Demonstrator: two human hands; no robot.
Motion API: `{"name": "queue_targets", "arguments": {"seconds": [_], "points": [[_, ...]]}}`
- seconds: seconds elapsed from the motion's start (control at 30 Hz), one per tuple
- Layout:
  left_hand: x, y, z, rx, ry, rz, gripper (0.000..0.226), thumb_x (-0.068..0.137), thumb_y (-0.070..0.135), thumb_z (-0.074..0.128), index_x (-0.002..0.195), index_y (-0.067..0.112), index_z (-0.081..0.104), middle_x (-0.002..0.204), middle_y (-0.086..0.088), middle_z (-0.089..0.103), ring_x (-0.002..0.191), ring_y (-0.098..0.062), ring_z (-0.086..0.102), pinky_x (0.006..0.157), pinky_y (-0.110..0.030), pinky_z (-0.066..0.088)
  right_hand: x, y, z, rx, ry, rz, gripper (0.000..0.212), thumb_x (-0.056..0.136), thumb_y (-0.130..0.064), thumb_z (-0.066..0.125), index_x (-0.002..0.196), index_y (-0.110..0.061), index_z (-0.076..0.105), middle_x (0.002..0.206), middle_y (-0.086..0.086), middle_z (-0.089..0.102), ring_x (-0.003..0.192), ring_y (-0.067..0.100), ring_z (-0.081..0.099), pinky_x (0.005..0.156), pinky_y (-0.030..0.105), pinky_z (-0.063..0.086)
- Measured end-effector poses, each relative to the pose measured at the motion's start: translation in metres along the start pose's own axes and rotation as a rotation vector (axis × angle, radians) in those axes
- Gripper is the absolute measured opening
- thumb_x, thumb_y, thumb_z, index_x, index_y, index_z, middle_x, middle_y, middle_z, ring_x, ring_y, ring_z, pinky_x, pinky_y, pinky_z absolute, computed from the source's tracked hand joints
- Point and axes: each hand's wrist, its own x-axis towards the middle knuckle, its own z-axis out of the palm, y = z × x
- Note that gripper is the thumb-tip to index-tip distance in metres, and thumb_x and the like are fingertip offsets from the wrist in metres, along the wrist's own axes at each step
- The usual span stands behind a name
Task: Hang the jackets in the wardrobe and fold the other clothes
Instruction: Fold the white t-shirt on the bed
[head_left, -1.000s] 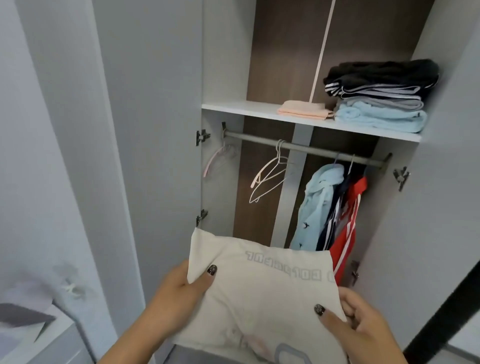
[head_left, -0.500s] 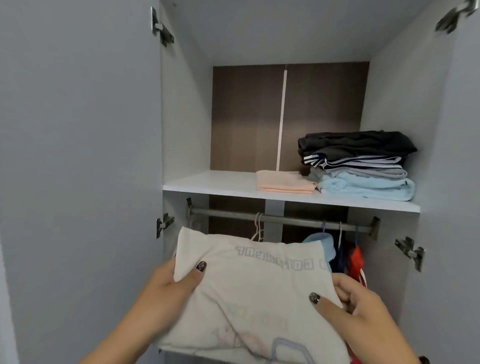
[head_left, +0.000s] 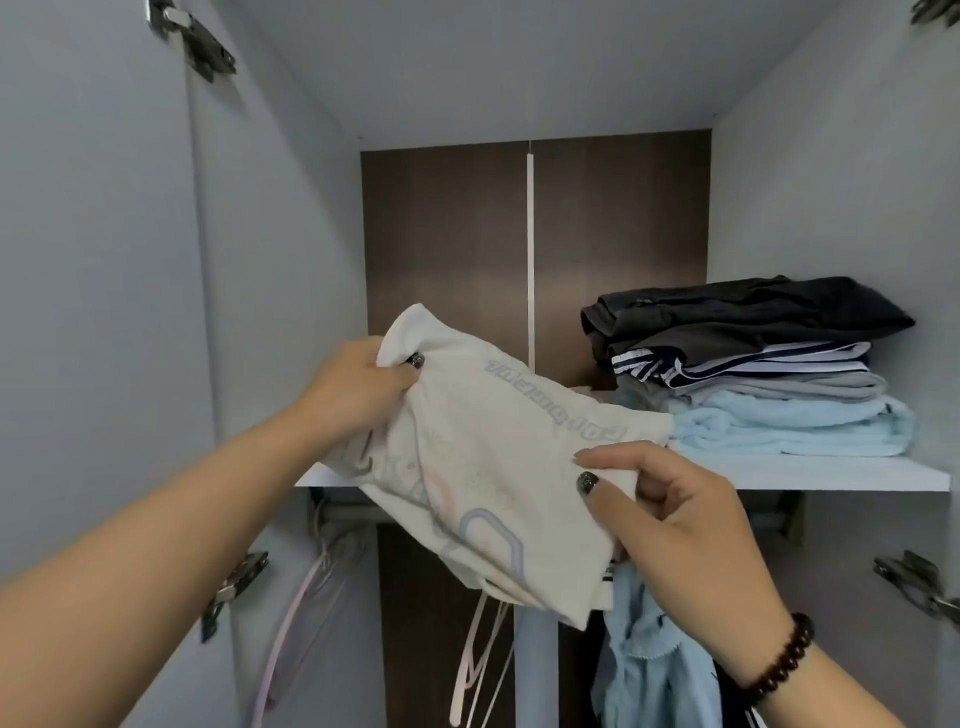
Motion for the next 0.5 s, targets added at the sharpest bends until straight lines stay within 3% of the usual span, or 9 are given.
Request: {"name": "queue_targets", "arguments": {"seconds": [0.07,0.17,0.3,0.5], "points": [[0.041,0.003,0.009,0.035,0.01,0.025,0.018,0.088,0.022,0.055,0.098,0.014,0.068,0.095,0.0,0.069,0.085,-0.017,0.061,0.071,-0.028,0.045,0.02,0.009,0.009,-0.024,-0.018,-0.025,0.016,0.078,-0.023,0.07,0.087,-0.036,0.073,0.05,-0.008,0.05,0.052,0.01,0.048,0.055,0.028,0.048],[0.098,0.008,0.032,0.089,-0.012,0.097,0.015,0.088,0.02,0.057,0.089,0.008,0.065,0.087,-0.001,0.065,0.076,-0.017,0.056,0.064,-0.028,0.041,0.048,0.02,0.02,-0.101,-0.035,-0.073,0.019,0.076,-0.034,0.07,0.095,-0.037,0.072,0.054,-0.017,0.058,0.054,0.0,0.054,0.056,0.007,0.041],[0.16,0.014,0.071,0.207,-0.079,0.188,0.013,0.084,0.022,0.06,0.072,0.02,0.062,0.076,0.006,0.062,0.076,-0.019,0.057,0.063,-0.029,0.042,0.08,0.039,0.029,-0.154,-0.029,-0.091,0.028,0.077,-0.041,0.068,0.105,-0.035,0.069,0.066,-0.021,0.066,0.065,-0.004,0.062,0.061,0.003,0.042],[0.22,0.017,0.141,0.308,-0.293,0.206,0.017,0.085,0.023,0.062,0.093,0.01,0.068,0.091,0.0,0.066,0.081,-0.019,0.057,0.059,-0.025,0.041,0.117,0.064,0.031,-0.238,0.019,-0.064,0.019,0.078,-0.043,0.064,0.097,-0.042,0.065,0.066,-0.017,0.07,0.066,-0.001,0.064,0.069,0.01,0.045]]}}
